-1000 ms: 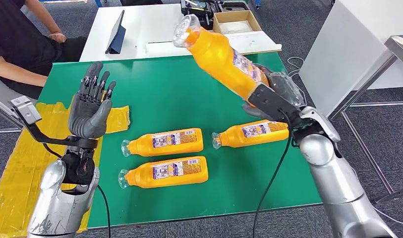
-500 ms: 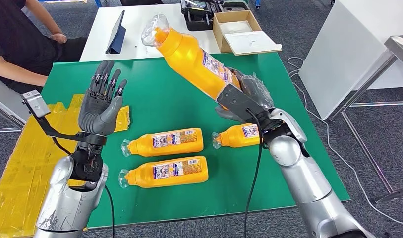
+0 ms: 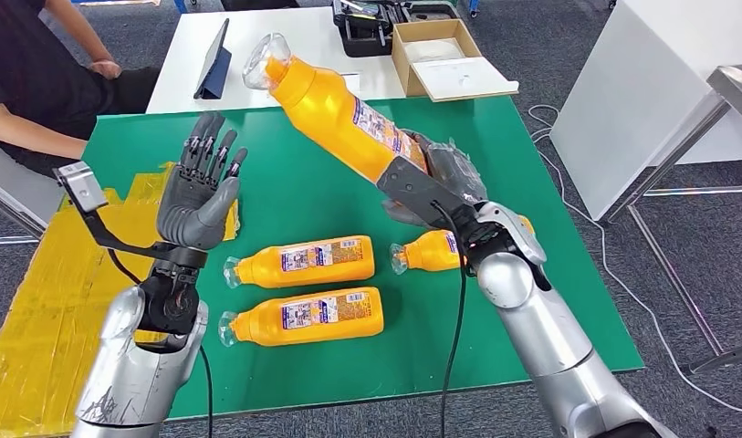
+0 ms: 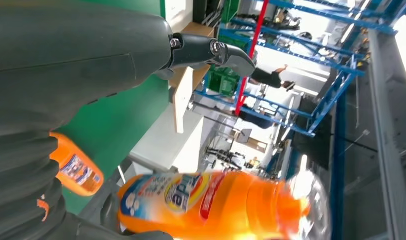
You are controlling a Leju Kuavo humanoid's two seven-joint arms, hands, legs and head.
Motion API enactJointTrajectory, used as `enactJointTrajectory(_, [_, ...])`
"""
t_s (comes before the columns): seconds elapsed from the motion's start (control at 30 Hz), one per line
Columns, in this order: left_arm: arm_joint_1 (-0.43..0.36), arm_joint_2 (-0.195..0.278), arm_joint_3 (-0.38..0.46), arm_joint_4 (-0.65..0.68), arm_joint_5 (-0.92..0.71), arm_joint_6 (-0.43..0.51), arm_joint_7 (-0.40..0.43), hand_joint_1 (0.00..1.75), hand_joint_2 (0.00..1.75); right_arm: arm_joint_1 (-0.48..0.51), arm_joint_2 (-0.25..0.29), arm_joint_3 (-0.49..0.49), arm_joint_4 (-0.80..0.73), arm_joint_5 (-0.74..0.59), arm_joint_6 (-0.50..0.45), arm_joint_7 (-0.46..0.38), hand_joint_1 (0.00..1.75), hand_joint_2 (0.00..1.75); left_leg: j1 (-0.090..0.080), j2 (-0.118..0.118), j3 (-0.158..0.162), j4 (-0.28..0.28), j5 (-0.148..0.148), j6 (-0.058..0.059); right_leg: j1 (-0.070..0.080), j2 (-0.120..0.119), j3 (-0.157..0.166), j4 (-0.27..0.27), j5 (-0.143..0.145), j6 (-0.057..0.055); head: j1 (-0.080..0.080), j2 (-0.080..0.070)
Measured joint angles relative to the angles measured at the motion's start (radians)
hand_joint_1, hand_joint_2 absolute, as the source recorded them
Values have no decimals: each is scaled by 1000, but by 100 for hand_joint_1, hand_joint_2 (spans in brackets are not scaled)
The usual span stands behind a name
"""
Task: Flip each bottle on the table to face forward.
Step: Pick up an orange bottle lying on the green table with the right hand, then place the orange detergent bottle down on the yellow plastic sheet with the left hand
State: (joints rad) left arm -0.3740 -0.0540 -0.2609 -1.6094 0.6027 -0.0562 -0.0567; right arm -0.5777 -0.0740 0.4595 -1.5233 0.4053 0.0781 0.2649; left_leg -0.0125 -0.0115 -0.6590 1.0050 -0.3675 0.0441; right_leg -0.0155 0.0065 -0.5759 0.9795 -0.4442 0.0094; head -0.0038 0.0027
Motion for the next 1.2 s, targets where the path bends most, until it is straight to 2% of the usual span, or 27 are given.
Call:
enactJointTrajectory(0.33, [11,-10,8,-54,-68,60,34,0,175,-11,83,50,0,51,37,67,175,175,1,0,0,0,0,0,0,0,0,0,0,0,0,0])
enactJointTrajectory(0.6, [32,-10,11,-113,-19,62,75,0,175,-6,112,65,4,117,67,55,175,175,1,0,0,0,0,0,0,0,0,0,0,0,0,0])
enactJointTrajectory(0.8, [19,-11,-21,-121,-19,107,99,0,175,-8,138,82,31,167,80,33,175,175,0,0,0,0,0,0,0,0,0,0,0,0,0,0])
enactJointTrajectory(1.2, [2,-13,-30,-121,13,156,117,0,175,-27,192,165,88,253,92,27,175,175,1,0,0,0,0,0,0,0,0,0,0,0,0,0])
